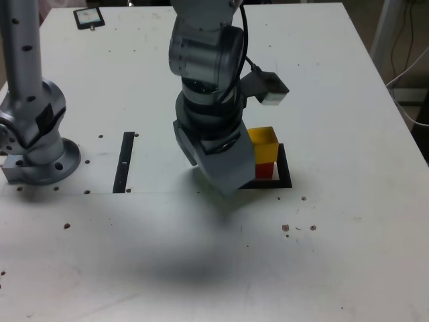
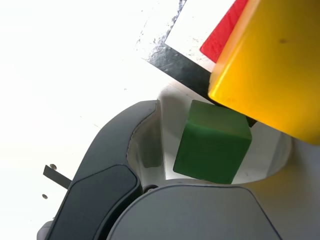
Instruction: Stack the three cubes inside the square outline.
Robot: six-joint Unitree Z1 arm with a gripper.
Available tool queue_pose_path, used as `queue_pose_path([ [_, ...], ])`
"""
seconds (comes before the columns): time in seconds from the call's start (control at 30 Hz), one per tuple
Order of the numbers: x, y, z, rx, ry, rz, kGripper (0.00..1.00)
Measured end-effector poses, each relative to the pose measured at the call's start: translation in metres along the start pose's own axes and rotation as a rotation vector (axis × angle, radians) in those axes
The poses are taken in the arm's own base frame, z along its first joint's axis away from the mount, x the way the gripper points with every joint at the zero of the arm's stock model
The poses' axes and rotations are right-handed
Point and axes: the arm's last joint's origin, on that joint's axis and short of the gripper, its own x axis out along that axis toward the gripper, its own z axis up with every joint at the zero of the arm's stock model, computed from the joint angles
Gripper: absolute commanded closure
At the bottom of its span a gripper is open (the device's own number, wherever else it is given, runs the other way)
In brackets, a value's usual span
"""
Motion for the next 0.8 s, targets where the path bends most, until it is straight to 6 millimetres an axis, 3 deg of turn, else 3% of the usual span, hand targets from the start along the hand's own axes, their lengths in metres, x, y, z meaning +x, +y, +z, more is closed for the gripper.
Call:
queue_pose_path([
  [0.13,0.0020,-0.0006,0.0000,-0.014,-0.003,0.005,0.47],
  [0.4,0.0036,-0.0004,0.0010,-0.021,-0.014,0.013,0.59],
  [0.8,0.0033,-0.0026,-0.0017,-0.028,-0.018,0.012,0.61],
])
